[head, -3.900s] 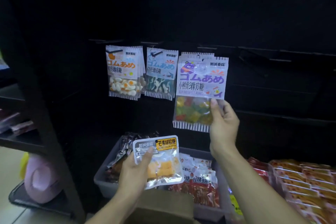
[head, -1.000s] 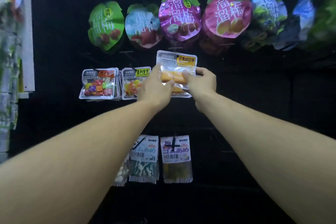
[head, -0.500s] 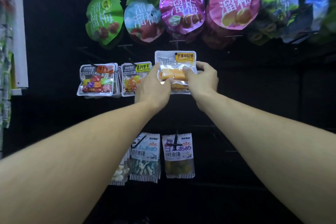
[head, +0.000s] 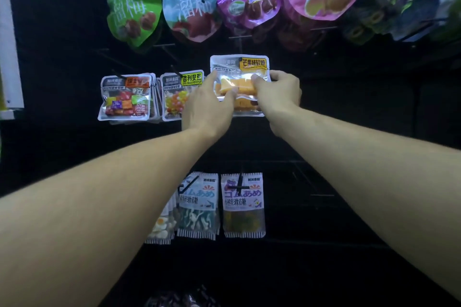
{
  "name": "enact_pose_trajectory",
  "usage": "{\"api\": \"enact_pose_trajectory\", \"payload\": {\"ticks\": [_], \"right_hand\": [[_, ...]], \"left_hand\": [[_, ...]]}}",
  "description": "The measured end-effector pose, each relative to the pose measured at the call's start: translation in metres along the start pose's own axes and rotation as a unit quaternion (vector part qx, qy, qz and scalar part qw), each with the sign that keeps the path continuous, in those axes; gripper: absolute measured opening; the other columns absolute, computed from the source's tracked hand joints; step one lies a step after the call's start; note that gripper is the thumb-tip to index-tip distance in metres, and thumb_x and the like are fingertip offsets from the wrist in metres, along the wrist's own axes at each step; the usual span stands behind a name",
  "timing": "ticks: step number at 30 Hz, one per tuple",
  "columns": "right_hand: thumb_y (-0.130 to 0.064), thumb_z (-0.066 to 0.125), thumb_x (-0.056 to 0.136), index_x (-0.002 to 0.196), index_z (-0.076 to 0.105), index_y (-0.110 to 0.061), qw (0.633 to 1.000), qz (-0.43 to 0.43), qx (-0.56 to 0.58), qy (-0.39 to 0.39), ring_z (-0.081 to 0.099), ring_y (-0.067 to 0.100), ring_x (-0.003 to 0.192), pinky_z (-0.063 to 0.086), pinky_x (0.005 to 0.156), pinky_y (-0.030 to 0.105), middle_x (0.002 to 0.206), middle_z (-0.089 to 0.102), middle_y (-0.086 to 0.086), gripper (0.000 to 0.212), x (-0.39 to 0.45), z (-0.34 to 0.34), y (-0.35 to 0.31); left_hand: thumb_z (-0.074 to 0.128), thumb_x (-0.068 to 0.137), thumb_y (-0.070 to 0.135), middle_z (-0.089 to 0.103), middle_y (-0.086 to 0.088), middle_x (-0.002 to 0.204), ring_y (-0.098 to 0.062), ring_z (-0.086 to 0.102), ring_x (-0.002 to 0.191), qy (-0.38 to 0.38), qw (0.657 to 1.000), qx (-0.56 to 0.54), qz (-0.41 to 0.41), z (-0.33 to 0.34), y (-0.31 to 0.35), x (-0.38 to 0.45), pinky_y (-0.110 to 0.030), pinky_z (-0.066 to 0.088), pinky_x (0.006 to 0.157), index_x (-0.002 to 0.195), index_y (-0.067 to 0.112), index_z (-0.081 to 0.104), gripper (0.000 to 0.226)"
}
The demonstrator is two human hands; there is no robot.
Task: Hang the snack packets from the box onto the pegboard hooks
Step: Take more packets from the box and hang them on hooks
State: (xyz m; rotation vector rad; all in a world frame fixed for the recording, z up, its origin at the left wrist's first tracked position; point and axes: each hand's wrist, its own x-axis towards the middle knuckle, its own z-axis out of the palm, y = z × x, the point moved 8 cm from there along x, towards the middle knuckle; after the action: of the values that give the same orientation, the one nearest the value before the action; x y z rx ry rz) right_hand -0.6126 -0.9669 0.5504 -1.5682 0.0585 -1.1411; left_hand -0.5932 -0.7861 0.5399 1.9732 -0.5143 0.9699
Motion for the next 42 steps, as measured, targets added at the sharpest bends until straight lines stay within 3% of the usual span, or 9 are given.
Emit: {"api": "enact_pose_trajectory", "payload": {"ticks": [8,11,19,21,24,28,32,37,42], "right_hand": [[-0.027,0.068,0.098,0.074,0.064,-0.026,0.998,0.027,-0.053,-0.005,0.076,0.024,0.084,0.065,0.079,0.044,0.089,0.074,-0.001,0.025,0.016,0.002,0.006],[-0.020,0.071,0.094,0.071,0.063,-0.027,0.997,0.046,-0.054,-0.011,0.076,0.027,0.081,0.066,0.075,0.047,0.086,0.071,-0.003,0.026,0.023,0.008,0.016],[-0.029,0.073,0.095,0.092,0.069,-0.017,0.992,0.077,-0.097,0.000,0.072,0.023,0.081,0.065,0.078,0.043,0.095,0.070,0.002,0.013,0.037,0.022,0.046],[-0.034,0.072,0.095,0.097,0.070,-0.016,0.991,0.084,-0.100,0.002,0.072,0.024,0.085,0.065,0.080,0.044,0.098,0.071,0.003,0.018,0.035,0.024,0.055],[-0.037,0.073,0.094,0.121,0.066,-0.020,0.984,0.040,-0.171,0.016,0.063,0.025,0.117,0.057,0.096,0.044,0.125,0.064,0.003,0.033,0.025,0.024,0.059],[-0.035,0.064,0.102,0.157,0.042,-0.020,0.972,-0.038,-0.227,0.040,0.035,0.022,0.146,0.036,0.118,0.040,0.160,0.036,-0.001,0.061,0.006,0.016,0.047],[-0.025,0.060,0.103,0.146,0.056,-0.022,0.989,-0.101,-0.104,0.037,0.043,0.014,0.139,0.034,0.112,0.022,0.150,0.046,-0.004,0.043,-0.040,0.006,0.025],[-0.016,0.061,0.097,0.118,0.064,-0.016,0.960,-0.279,-0.029,0.004,0.061,0.015,0.112,0.052,0.097,0.030,0.121,0.059,0.001,0.021,-0.161,-0.014,0.023],[-0.005,0.061,0.095,0.105,0.068,-0.006,0.972,-0.175,-0.044,-0.149,0.063,0.012,0.089,0.051,0.081,0.023,0.102,0.069,0.006,0.012,-0.303,-0.019,0.128]], "left_hand": [[0.053,0.108,0.050,0.052,-0.006,0.161,-0.033,0.052,0.144,-0.070,0.997,0.034,-0.005,0.018,-0.003,0.006,-0.046,0.046,0.115,0.167,0.022,0.032,0.068],[0.051,0.110,0.041,0.055,-0.011,0.156,-0.040,0.066,0.123,-0.130,0.990,0.054,-0.025,0.036,-0.013,0.011,-0.050,0.054,0.105,0.170,0.025,0.018,0.070],[0.050,0.106,0.017,0.055,-0.009,0.140,-0.035,0.071,0.102,-0.186,0.980,0.040,-0.063,0.068,-0.037,0.034,-0.050,0.065,0.088,0.170,0.035,0.007,0.079],[0.051,0.106,0.014,0.059,-0.008,0.120,-0.029,0.068,0.087,-0.189,0.979,0.028,-0.067,0.069,-0.044,0.032,-0.050,0.066,0.085,0.169,0.037,0.012,0.078],[0.054,0.106,0.013,0.067,-0.018,0.117,-0.020,0.059,0.069,-0.178,0.982,0.018,-0.057,0.063,-0.051,0.025,-0.049,0.066,0.084,0.164,0.035,0.034,0.066],[0.061,0.105,0.018,0.060,0.005,0.095,-0.018,0.056,0.074,-0.127,0.992,0.024,-0.010,0.043,-0.043,0.017,-0.039,0.057,0.082,0.156,0.028,0.050,0.053],[0.063,0.105,0.024,0.065,0.003,0.119,-0.009,0.057,0.088,-0.065,0.997,0.019,0.036,0.018,-0.033,-0.013,-0.025,0.047,0.079,0.140,0.021,0.063,0.035],[0.055,0.105,0.035,0.060,0.008,0.093,-0.007,0.053,0.083,0.031,0.996,-0.010,0.080,-0.025,-0.067,-0.119,-0.010,0.037,0.071,0.104,0.013,0.069,0.026],[0.057,0.105,0.028,0.051,0.008,0.077,-0.015,0.050,0.073,-0.035,0.999,-0.012,-0.011,-0.014,-0.165,-0.293,-0.032,0.038,0.068,0.087,0.011,0.060,0.025]]}}
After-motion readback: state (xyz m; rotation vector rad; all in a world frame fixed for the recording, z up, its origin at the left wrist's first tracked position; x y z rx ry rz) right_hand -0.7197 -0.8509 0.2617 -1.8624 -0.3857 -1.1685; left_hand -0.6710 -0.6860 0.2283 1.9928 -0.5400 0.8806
